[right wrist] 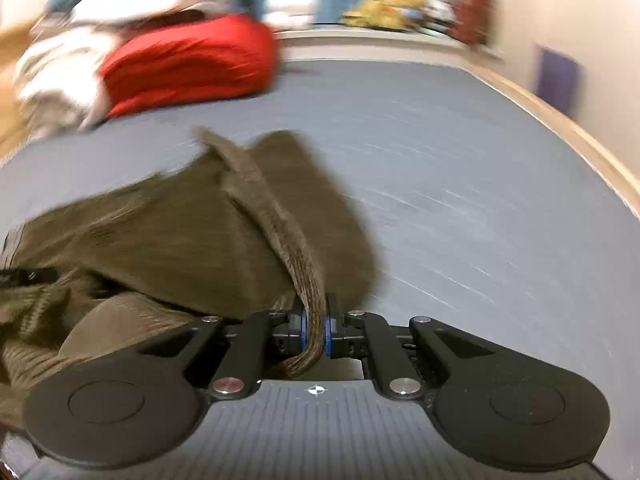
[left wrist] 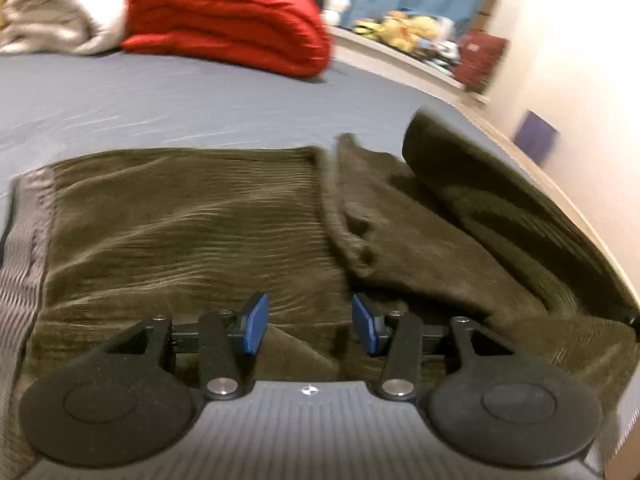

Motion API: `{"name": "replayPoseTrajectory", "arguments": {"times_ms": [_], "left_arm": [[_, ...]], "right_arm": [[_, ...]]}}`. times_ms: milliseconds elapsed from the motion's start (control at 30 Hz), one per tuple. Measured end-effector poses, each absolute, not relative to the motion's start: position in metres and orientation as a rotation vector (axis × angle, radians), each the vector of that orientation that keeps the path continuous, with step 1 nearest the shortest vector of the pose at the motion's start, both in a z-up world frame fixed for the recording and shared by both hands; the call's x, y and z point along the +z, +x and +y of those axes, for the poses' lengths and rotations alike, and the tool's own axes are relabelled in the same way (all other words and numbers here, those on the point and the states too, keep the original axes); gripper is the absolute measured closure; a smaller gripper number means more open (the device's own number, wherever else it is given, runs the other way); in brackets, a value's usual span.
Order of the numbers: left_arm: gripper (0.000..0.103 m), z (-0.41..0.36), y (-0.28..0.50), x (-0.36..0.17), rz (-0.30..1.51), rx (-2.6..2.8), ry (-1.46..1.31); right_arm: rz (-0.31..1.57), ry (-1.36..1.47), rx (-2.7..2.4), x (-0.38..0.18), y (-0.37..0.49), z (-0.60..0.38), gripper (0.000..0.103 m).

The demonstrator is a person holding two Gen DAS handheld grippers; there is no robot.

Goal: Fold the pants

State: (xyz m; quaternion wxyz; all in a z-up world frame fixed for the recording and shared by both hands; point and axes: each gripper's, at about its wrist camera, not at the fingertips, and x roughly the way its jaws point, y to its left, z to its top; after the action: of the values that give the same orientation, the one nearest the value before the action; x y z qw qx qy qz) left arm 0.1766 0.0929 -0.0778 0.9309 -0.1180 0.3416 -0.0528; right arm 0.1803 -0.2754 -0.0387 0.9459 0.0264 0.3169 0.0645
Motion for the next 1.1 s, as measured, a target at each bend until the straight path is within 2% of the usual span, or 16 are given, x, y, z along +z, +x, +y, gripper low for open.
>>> {"name": "replayPoseTrajectory", "arguments": {"times_ms": [133,233,367,467,500,533,600,667,733,800,867,900,967,1000,1033,1100], "left_arm": [[0.052,0.067,0.18,-0.083,0.743,-0.202,-0.159],[0.052,0.053,0.182,-0.093,0.788,-0.17,-0.041],[0.052,0.058,0.185,-0.094,0.773,-0.16,-0.06],[0.051,0.067,0.184,-0.094,0.756,-0.154,-0.109],[0.051,0.066,0.183,-0.094,0.75,-0.15,-0.117],[0.051,0.067,0.183,-0.092,0.743,-0.144,-0.119],[0.051,0.067,0.182,-0.09,0.734,-0.139,-0.117],[0.05,0.066,0.181,-0.09,0.731,-0.138,-0.111],[0.05,0.066,0.181,-0.091,0.732,-0.136,-0.109],[0.05,0.066,0.183,-0.094,0.732,-0.136,-0.111],[0.05,0.067,0.185,-0.095,0.731,-0.134,-0.111],[0.05,0.067,0.186,-0.096,0.731,-0.132,-0.112],[0.05,0.069,0.188,-0.097,0.734,-0.131,-0.113],[0.05,0.069,0.188,-0.098,0.734,-0.13,-0.113],[0.05,0.069,0.188,-0.098,0.735,-0.129,-0.112],[0.05,0.068,0.189,-0.099,0.737,-0.127,-0.105]], "right_arm": [[0.699,0.248,0.063,-0.091,0.144,-0.352,0.096],[0.727,0.304,0.1,-0.135,0.107,-0.36,0.095],[0.651,0.293,0.16,-0.133,0.076,-0.357,0.092],[0.556,0.236,0.125,-0.108,0.074,-0.364,0.074],[0.514,0.212,0.106,-0.098,0.079,-0.367,0.057],[0.482,0.192,0.092,-0.091,0.081,-0.369,0.045],[0.442,0.133,0.098,-0.075,0.107,-0.363,0.04],[0.441,0.054,0.133,-0.067,0.14,-0.351,0.039],[0.456,-0.069,0.194,-0.064,0.181,-0.322,0.033],[0.492,-0.224,0.249,-0.068,0.218,-0.288,0.033],[0.529,-0.406,0.301,-0.08,0.246,-0.252,0.033],[0.546,-0.474,0.317,-0.088,0.258,-0.238,0.036],[0.585,-0.585,0.335,-0.103,0.275,-0.218,0.054],[0.615,-0.613,0.343,-0.11,0.285,-0.213,0.084],[0.63,-0.619,0.331,-0.112,0.293,-0.213,0.095],[0.602,-0.519,0.322,-0.1,0.298,-0.229,0.095]]}}
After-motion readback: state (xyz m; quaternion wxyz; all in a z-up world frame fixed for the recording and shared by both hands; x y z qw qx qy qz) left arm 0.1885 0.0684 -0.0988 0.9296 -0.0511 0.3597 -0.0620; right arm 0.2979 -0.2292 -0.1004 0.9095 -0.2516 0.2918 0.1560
